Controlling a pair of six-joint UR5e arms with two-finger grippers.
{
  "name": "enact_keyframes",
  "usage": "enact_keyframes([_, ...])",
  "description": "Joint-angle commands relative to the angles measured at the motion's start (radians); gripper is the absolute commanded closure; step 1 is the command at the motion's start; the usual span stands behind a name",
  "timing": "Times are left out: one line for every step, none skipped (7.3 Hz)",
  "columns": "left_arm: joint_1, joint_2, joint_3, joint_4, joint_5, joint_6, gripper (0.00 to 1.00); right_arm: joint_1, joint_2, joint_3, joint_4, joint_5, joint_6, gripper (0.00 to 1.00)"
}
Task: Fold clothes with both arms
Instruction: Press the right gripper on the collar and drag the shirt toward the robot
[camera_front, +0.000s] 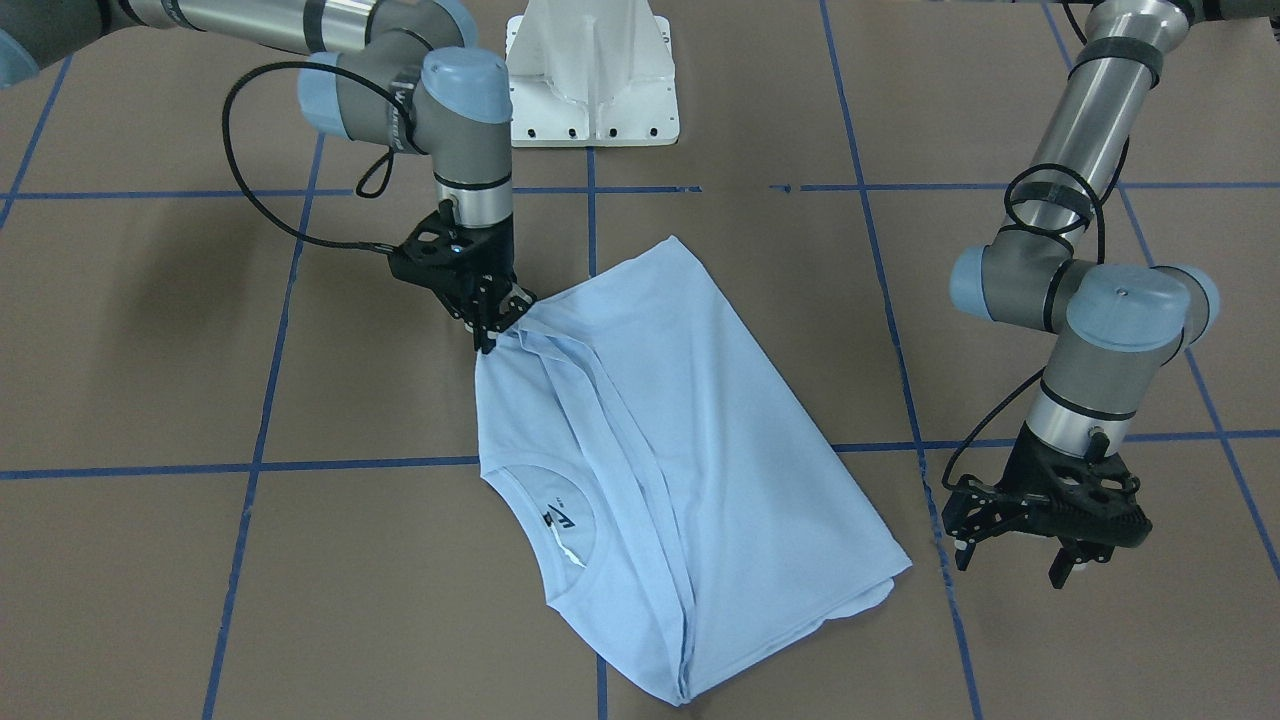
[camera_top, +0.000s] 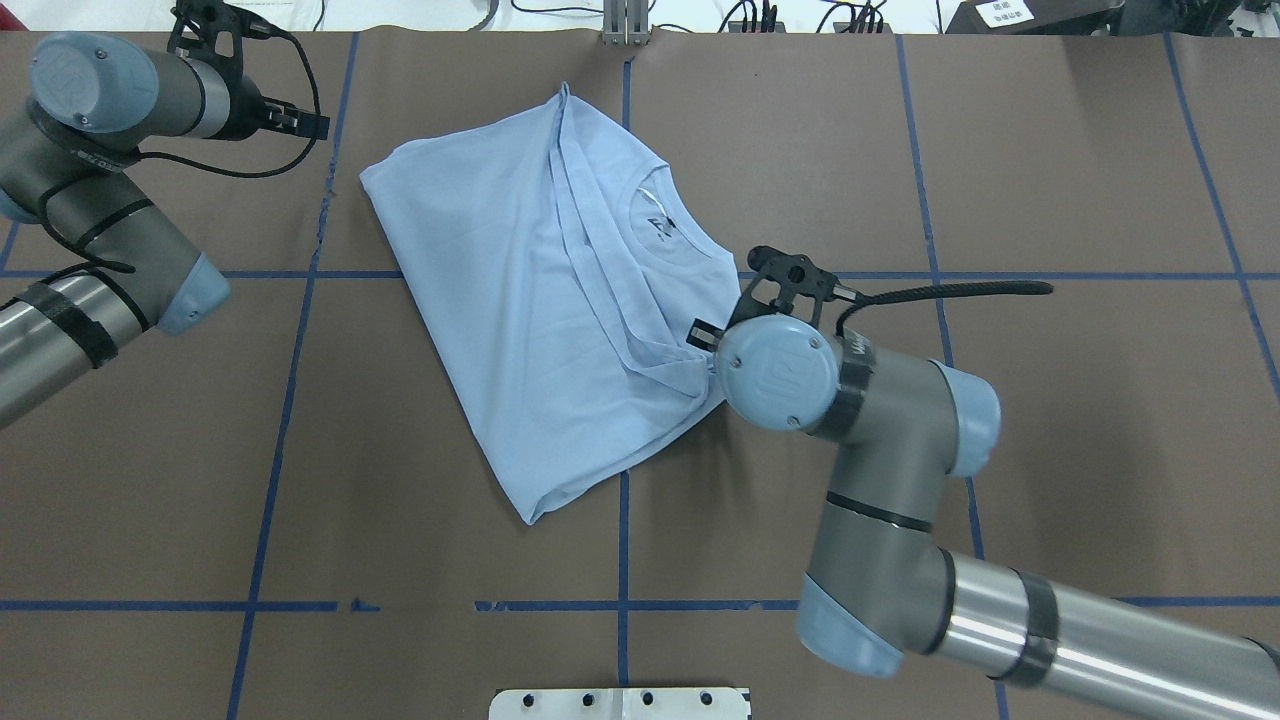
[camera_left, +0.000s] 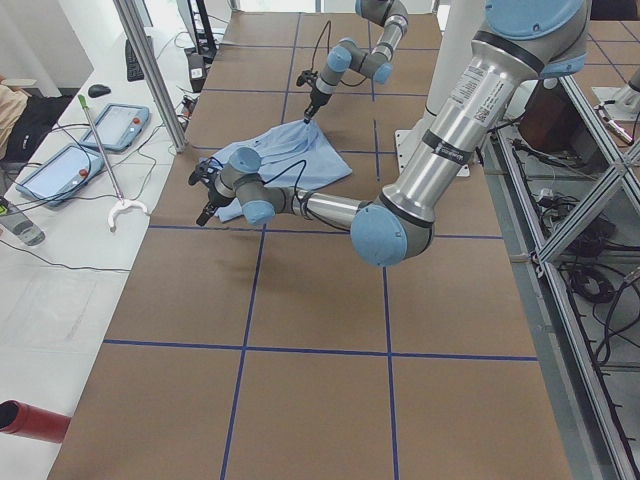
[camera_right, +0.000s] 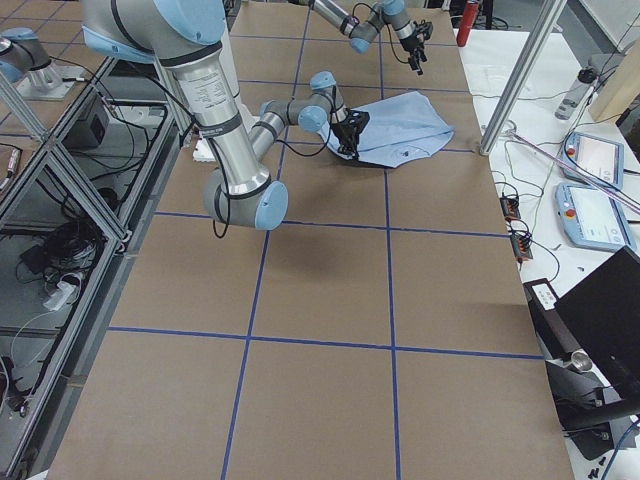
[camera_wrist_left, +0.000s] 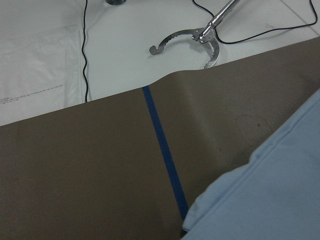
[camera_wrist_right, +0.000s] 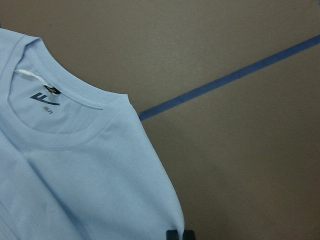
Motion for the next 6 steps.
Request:
enact_keyframes([0.002, 0.008, -0.007, -0.006, 0.0, 0.0, 0.0, -0.129, -0.149, 0.169, -0.032, -0.104, 0.031, 1.0])
enact_keyframes([0.005, 0.011, -0.01, -0.005, 0.0, 0.0, 0.0, -0.215, -0.187, 0.197, -0.034, -0.168, 0.109, 1.0])
enact_keyframes([0.006, 0.011, -0.011, -0.006, 0.0, 0.0, 0.0, -0.289, -0.204, 0.221, -0.037, -0.222, 0.145, 1.0])
enact_keyframes([0.006, 0.011, -0.011, -0.006, -0.002, 0.0, 0.0, -0.344, -0.202, 0.223, -0.037, -0.266, 0.197, 1.0])
enact_keyframes([0.006, 0.011, -0.011, -0.006, 0.0, 0.0, 0.0, -0.378, -0.202, 0.223, -0.037, -0.299, 0.203, 1.0])
enact_keyframes([0.006, 0.011, -0.011, -0.006, 0.0, 0.0, 0.0, -0.391, -0.202, 0.222, -0.037, -0.304, 0.205, 1.0])
